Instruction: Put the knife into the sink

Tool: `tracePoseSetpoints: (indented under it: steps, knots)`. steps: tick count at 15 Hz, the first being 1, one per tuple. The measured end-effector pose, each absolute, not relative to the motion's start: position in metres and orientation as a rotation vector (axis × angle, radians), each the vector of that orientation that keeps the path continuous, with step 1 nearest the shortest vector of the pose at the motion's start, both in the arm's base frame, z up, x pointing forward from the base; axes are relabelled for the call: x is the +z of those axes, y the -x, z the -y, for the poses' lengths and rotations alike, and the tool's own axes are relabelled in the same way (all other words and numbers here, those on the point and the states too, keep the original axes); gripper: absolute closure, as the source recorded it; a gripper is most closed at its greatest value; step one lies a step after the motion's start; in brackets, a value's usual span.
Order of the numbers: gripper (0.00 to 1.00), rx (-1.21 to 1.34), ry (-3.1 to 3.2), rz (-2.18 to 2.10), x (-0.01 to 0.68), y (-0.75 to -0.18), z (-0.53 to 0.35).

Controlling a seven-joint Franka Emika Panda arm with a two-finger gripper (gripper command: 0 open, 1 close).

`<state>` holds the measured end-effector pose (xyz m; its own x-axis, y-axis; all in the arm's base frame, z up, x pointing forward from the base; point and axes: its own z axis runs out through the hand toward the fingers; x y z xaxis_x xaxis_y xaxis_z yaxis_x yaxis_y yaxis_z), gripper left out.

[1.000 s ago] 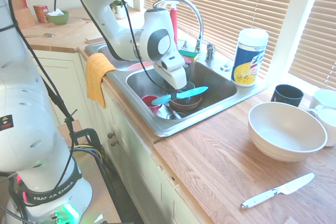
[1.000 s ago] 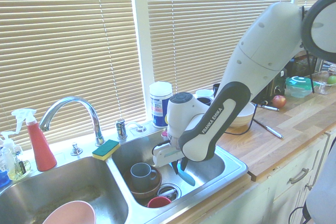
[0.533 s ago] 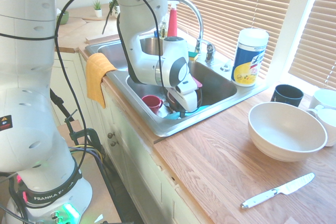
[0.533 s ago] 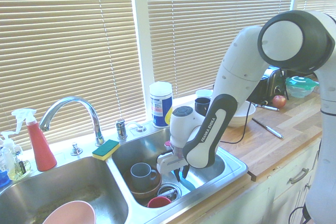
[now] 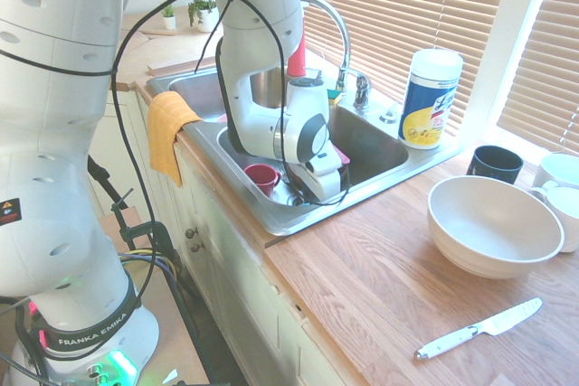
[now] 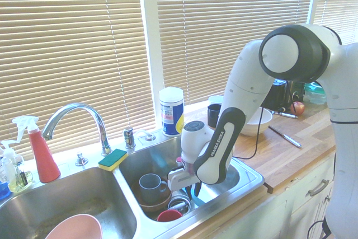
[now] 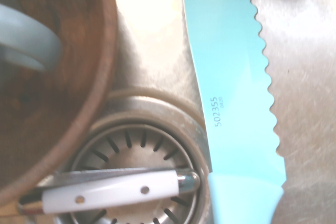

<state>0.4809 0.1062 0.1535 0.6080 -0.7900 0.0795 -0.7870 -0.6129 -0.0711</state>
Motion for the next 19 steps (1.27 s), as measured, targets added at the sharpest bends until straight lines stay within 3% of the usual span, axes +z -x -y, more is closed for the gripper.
tracePoseSetpoints:
  steps: [13, 19]
  knots:
    - [0.00, -0.170, 2.774, -1.344, 0.146, -0.477, -0.103]
    - [0.00, -0.258, 2.832, -1.211, 0.243, -0.463, -0.114]
